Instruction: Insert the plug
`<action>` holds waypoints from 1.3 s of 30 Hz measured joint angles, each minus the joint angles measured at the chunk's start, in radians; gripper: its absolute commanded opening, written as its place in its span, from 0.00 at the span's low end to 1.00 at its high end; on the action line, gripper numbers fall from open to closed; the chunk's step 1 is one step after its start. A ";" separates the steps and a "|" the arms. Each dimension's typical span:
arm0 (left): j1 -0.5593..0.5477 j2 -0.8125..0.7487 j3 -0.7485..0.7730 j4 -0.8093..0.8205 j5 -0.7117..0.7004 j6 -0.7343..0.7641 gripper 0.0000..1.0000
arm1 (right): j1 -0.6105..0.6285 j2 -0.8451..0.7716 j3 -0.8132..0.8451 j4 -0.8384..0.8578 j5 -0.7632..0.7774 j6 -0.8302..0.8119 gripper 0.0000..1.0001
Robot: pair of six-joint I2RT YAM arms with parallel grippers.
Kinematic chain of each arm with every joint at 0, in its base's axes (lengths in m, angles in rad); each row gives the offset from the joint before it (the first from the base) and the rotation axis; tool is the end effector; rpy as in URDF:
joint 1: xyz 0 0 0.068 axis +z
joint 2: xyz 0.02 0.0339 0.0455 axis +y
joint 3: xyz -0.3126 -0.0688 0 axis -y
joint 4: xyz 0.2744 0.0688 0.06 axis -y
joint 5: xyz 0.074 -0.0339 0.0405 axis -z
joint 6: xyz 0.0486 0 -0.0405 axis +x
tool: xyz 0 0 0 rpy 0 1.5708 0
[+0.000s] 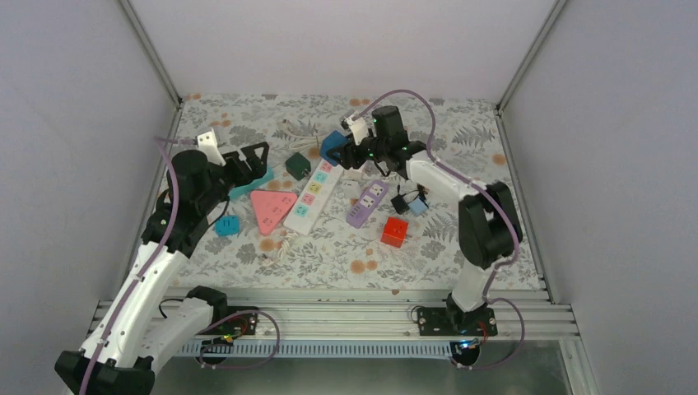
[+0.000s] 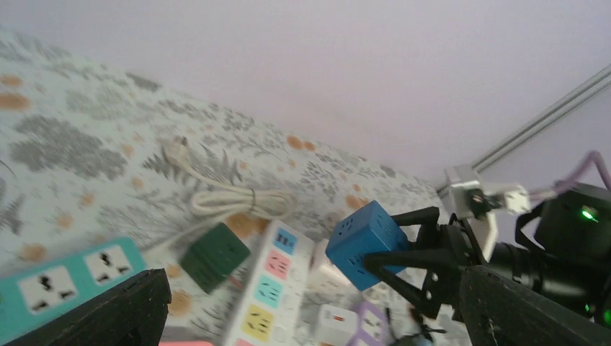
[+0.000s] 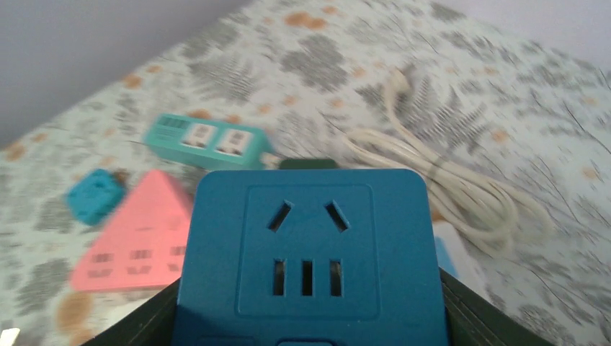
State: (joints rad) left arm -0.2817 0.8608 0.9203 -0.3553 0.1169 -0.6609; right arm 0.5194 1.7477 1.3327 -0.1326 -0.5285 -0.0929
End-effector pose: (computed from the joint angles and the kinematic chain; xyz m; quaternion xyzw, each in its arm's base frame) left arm 0.1939 -0.0620 0.3911 -0.1170 0.7944 -0.3116 0.5081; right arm 0.3779 0.2443 0.3051 -0.3756 0.7640 0.3226 0.4137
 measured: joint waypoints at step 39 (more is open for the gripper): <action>0.000 0.036 -0.193 0.309 -0.023 0.291 1.00 | -0.023 0.372 0.238 -0.077 -0.020 -0.189 0.27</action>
State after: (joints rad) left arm -0.2817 0.8967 0.7269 -0.0463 0.0944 -0.3698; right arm 0.4969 2.1201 1.5703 -0.2100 -0.5488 -0.2821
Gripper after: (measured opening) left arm 0.999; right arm 0.634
